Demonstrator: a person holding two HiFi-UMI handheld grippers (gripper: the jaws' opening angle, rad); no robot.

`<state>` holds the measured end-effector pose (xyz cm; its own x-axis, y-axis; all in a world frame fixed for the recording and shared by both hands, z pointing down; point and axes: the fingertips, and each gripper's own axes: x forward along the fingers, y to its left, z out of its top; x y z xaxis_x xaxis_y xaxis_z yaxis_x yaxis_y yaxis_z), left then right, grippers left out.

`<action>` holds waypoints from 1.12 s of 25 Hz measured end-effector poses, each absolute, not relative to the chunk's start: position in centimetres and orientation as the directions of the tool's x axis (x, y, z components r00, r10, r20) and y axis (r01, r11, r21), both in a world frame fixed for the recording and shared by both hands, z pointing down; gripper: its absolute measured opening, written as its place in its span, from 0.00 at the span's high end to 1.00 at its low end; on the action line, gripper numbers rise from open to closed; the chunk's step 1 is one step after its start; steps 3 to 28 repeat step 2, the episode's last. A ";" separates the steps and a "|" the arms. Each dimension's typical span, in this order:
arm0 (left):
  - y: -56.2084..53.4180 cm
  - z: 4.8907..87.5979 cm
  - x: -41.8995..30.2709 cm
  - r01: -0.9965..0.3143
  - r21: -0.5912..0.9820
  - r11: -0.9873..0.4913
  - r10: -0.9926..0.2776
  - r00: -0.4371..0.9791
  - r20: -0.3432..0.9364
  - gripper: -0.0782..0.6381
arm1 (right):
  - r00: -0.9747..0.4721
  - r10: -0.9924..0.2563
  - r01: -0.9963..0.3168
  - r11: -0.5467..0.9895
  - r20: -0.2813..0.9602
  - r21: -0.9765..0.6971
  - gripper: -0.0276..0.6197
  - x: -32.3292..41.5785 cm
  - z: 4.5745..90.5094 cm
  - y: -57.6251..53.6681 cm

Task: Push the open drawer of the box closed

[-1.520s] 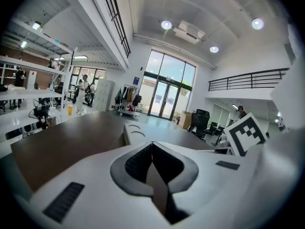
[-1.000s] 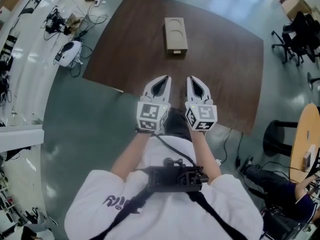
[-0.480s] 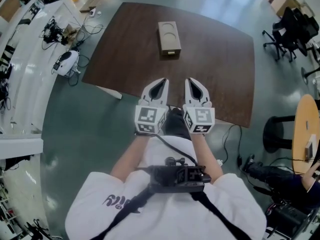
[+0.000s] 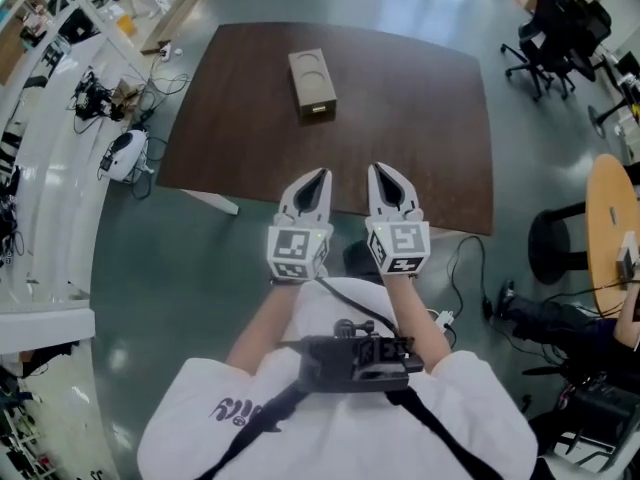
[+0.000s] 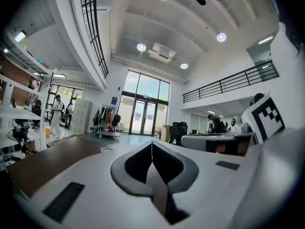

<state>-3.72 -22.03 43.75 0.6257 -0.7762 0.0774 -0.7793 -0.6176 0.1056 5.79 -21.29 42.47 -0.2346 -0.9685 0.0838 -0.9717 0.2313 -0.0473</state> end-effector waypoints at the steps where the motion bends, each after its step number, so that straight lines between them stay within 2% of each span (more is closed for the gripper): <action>1: -21.7 44.0 -3.6 -0.782 0.110 -0.613 -0.779 0.622 0.081 0.88 | -0.236 -0.968 -0.971 0.232 0.088 -0.048 0.95 6.2 42.7 -20.7; 28: -21.3 44.2 -3.5 -0.785 0.114 -0.609 -0.781 0.618 0.085 0.88 | -0.238 -0.967 -0.971 0.234 0.093 -0.048 0.95 6.5 42.9 -20.1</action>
